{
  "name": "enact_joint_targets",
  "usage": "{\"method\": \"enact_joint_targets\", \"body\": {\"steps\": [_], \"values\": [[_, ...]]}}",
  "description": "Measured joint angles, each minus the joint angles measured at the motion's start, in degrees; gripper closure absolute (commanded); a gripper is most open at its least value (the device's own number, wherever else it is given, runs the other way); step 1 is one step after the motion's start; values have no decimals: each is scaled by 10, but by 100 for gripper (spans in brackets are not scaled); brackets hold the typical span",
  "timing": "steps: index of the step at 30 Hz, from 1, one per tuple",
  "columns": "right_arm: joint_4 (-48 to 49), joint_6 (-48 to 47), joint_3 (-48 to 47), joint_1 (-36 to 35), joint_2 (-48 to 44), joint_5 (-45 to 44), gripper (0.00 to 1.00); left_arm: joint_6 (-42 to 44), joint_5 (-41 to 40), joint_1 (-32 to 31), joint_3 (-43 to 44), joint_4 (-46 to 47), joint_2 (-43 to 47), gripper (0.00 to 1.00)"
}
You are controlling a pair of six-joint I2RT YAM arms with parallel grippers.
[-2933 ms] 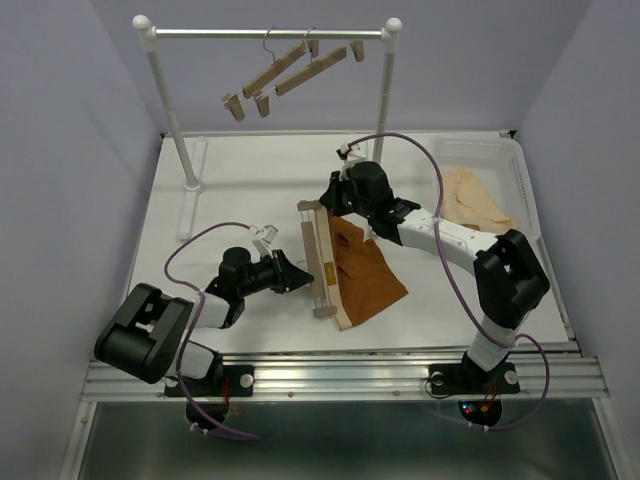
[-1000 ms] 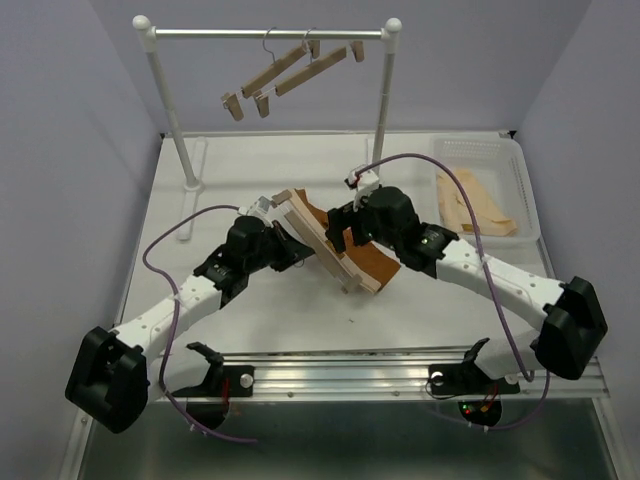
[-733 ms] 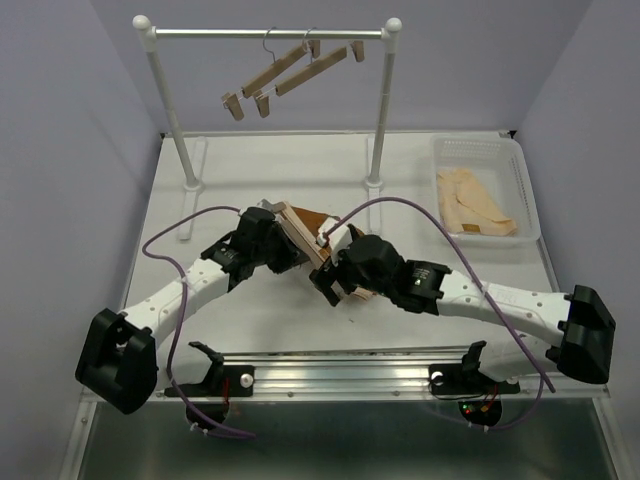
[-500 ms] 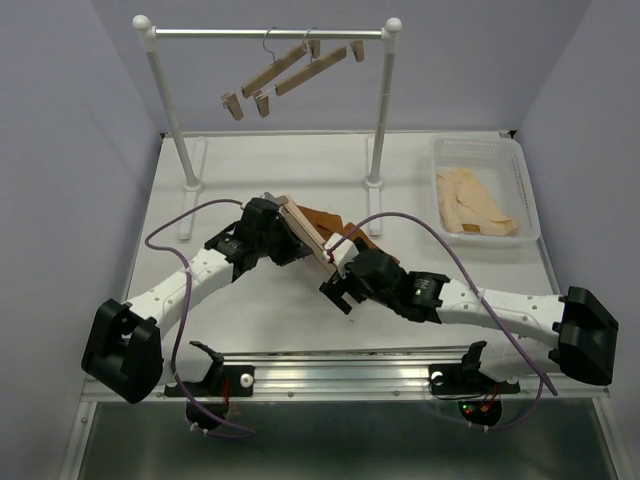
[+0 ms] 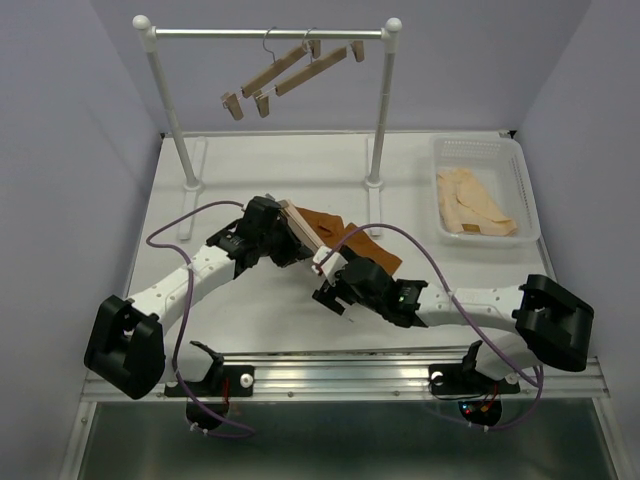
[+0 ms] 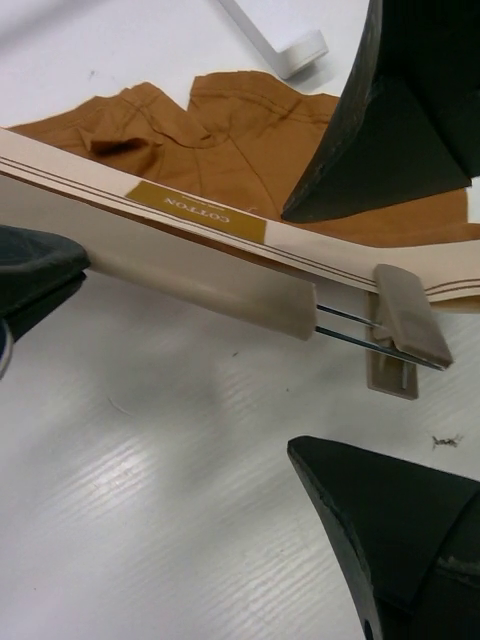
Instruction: Clip the underwear to the hanger
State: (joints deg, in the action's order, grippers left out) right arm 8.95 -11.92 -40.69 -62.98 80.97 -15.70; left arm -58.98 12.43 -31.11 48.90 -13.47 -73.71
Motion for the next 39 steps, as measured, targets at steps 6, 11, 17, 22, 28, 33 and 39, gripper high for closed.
{"method": "enact_joint_targets", "body": {"steps": [6, 11, 17, 22, 28, 33, 39], "values": [[81, -11, 15, 0, 9, -17, 31, 0, 9, 0, 0, -2, 0, 100], [130, -22, 22, 0, 19, -28, 40, 1, 17, 0, 0, -9, 3, 100], [157, -43, 22, 0, 47, -43, 69, 8, 22, 0, 0, -16, 25, 100], [178, -69, 22, -1, 49, -68, 92, 8, 19, 2, 0, -13, 34, 100], [188, -83, 22, -2, 57, -76, 99, 23, 20, 4, 0, -13, 34, 4], [159, -64, 19, -1, 57, -63, 99, 41, 44, 0, 10, -9, 48, 1], [105, -28, 18, 0, 10, -31, 99, 67, 19, 0, 72, -8, 65, 1]]}}
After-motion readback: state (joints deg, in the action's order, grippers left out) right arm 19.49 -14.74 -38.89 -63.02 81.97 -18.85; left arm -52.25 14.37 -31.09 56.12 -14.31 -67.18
